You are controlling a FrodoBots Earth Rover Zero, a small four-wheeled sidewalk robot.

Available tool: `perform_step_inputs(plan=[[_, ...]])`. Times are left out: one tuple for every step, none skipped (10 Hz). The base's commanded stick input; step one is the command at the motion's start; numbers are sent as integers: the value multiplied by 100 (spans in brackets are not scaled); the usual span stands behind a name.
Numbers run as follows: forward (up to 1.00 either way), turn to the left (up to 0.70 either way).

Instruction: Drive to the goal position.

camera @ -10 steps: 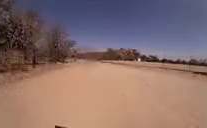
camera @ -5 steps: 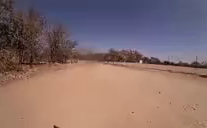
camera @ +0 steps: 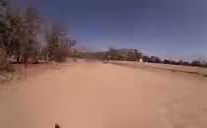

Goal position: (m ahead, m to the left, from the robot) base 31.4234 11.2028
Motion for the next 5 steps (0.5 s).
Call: perform_step_inputs(plan=[[100,0],[100,0],[100,0],[100,0],[100,0]])
